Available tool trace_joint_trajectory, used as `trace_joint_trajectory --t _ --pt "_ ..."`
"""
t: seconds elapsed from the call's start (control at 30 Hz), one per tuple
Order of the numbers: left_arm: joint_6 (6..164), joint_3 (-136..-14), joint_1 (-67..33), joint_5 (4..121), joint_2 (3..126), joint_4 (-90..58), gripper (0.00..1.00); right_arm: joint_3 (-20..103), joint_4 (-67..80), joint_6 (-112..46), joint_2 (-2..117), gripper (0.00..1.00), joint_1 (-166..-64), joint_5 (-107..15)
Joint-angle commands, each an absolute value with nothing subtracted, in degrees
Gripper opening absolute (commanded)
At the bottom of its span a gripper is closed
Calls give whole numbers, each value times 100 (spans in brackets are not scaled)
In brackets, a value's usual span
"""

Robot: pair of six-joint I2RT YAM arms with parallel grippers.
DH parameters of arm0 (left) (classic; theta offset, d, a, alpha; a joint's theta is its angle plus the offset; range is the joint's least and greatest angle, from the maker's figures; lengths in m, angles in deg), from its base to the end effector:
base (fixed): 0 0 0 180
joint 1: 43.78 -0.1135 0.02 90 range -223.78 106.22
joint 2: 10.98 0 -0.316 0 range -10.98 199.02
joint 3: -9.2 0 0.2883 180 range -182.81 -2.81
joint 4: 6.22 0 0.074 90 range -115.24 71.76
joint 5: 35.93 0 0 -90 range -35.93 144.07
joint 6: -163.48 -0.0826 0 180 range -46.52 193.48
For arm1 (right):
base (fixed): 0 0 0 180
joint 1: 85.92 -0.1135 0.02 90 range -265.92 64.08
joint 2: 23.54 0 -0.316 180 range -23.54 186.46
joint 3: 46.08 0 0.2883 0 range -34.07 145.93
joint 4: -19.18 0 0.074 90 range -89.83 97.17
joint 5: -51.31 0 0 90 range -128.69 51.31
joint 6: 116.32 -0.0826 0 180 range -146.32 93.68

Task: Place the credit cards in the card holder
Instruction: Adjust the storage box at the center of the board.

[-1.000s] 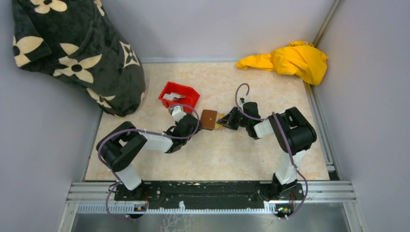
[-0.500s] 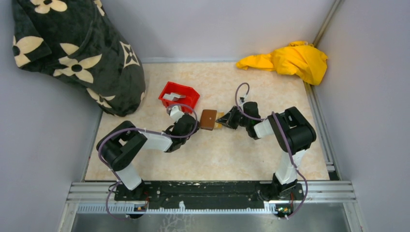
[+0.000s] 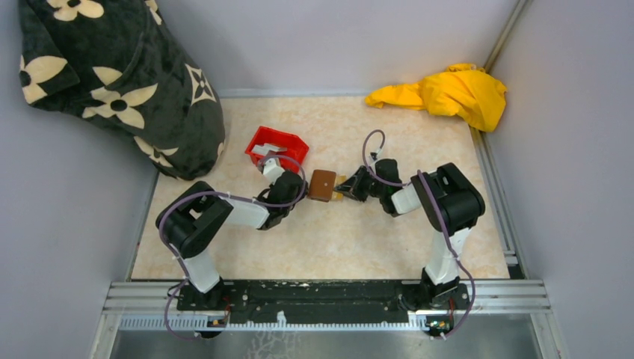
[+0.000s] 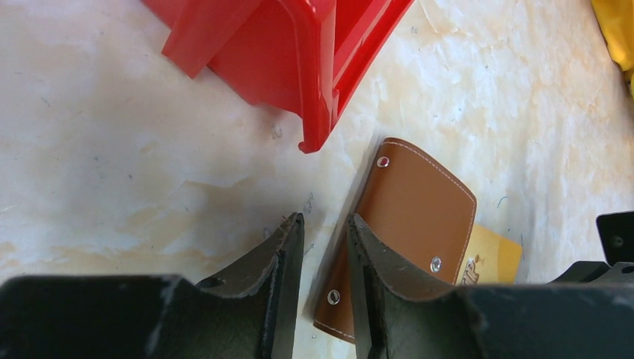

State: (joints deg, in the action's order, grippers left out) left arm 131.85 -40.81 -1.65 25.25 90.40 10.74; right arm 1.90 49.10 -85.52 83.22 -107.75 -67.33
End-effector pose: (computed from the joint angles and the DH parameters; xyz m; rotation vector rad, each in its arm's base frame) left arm 0.3108 -0.2275 0.1154 -0.5812 2.0493 -0.5087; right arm 0.3462 0.1813 0.0988 0.4061 2.2776 1.3218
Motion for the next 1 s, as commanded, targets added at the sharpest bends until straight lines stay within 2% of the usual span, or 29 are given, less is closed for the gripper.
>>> trace_joint_trajectory --t 0.0,0.27,0.47,0.63,0.97 --pt "12881 -3865 -237 2866 9564 -98 36 188 5401 -8621 8428 0 -10737 -6847" --pt "12712 -3726 -230 3321 9654 214 32 127 5733 -8740 8454 0 -10737 -6908" --pt "12564 -3638 -229 3845 9761 469 22 105 5901 -8793 8405 0 -10739 -6978" --pt "12475 -3631 -221 4146 9814 546 17 65 6035 -8829 8356 0 -10737 -7025" --pt "12420 -3677 -175 4425 9861 563 16 168 5760 -8601 8264 0 -10743 -7090"
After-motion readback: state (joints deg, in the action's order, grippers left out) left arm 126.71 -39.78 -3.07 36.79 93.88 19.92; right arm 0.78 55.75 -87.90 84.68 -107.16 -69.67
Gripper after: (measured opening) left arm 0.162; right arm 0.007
